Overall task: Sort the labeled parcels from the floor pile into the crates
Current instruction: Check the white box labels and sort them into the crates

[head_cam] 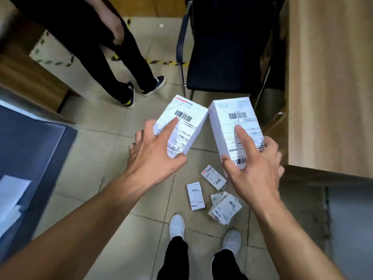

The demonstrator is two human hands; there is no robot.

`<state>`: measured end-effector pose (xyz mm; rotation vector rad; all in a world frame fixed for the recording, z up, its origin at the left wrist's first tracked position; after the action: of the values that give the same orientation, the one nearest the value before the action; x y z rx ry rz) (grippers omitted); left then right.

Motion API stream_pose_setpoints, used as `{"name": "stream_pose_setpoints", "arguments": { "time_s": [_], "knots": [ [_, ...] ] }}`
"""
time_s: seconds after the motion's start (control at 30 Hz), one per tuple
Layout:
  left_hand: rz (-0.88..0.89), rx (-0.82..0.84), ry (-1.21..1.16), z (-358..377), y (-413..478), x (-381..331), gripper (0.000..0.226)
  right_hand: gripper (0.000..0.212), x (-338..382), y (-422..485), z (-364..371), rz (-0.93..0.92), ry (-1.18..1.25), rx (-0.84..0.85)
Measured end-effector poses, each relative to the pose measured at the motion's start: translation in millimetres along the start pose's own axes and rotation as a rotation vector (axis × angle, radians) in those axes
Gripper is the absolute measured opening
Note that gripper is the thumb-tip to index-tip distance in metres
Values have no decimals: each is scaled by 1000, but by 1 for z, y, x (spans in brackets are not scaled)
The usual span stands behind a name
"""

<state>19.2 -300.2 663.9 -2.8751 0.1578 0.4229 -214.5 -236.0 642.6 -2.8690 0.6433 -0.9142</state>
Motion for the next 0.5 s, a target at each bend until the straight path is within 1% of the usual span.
{"name": "stream_pose_setpoints", "arguments": {
  "time_s": [0.13, 0.27, 0.4, 0.5],
  "knots": [
    [86, -108, 16, -86, -32, -39, 91, 81, 35, -30, -86, -48, 28, -83],
    [170, -193, -28, -145, -57, -70, 88, 82, 59, -60, -154, -77, 30, -188],
    [275, -186, -79, -180, -64, -87, 90, 80, 72, -92, -200, -43, -5, -297],
    [385, -172, -107, -200, -59, -99, 91, 77, 78, -115, -220, 18, -28, -375]
  ]
}}
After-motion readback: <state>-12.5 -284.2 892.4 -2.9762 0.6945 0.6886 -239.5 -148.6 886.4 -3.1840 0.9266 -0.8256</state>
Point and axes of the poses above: each hand's wrist, its own y-axis towards the middle knuckle, its own z-axis out of the palm, x = y × z, the point moved 3 cm from there along y, towards the middle knuckle, and after that the axes turned 3 degrees about z, right-handed, at the moved point
